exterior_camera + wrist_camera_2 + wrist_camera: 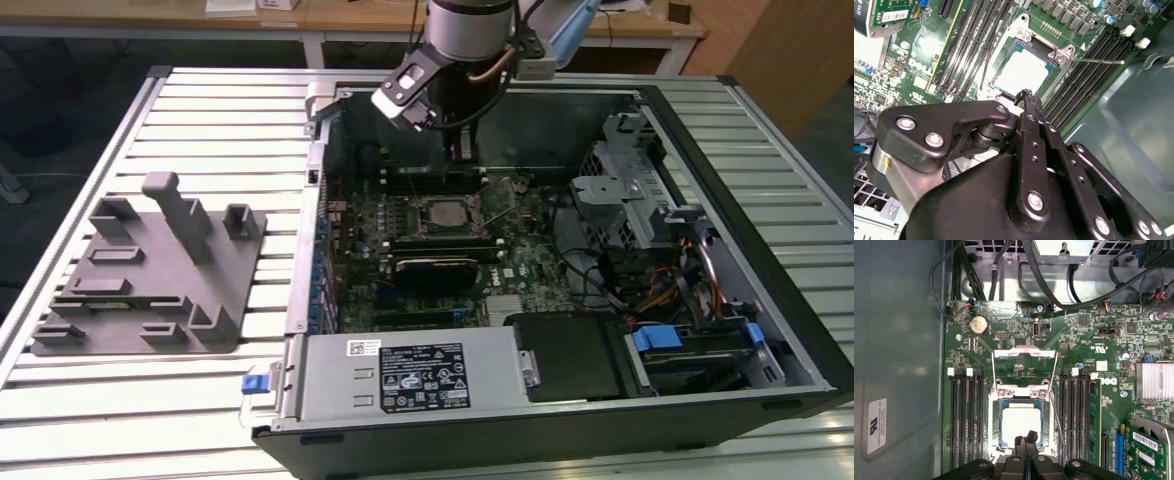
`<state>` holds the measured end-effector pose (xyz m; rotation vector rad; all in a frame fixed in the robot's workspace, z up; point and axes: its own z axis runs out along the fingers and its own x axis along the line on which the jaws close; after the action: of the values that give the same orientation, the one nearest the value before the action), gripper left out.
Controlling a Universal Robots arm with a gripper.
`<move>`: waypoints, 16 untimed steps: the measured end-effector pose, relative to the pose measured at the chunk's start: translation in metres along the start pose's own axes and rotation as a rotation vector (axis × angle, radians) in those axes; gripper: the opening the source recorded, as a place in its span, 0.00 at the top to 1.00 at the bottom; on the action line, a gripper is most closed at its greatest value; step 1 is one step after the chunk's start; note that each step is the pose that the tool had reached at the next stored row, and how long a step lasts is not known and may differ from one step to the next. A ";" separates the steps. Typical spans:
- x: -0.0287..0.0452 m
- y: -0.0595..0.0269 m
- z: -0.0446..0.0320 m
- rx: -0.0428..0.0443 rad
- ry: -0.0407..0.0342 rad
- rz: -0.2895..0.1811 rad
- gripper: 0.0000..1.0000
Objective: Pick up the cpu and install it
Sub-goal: 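Close the cpu cover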
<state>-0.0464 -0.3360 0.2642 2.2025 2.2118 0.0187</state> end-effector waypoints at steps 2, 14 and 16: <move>0.0000 0.0000 -0.0013 -0.0001 -0.0001 0.000 0.89; -0.0001 0.0002 -0.0097 -0.0001 0.0000 0.000 0.89; -0.0001 0.0002 -0.0109 -0.0001 0.0000 0.000 0.89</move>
<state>-0.0464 -0.3360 0.2751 2.2025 2.2117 0.0188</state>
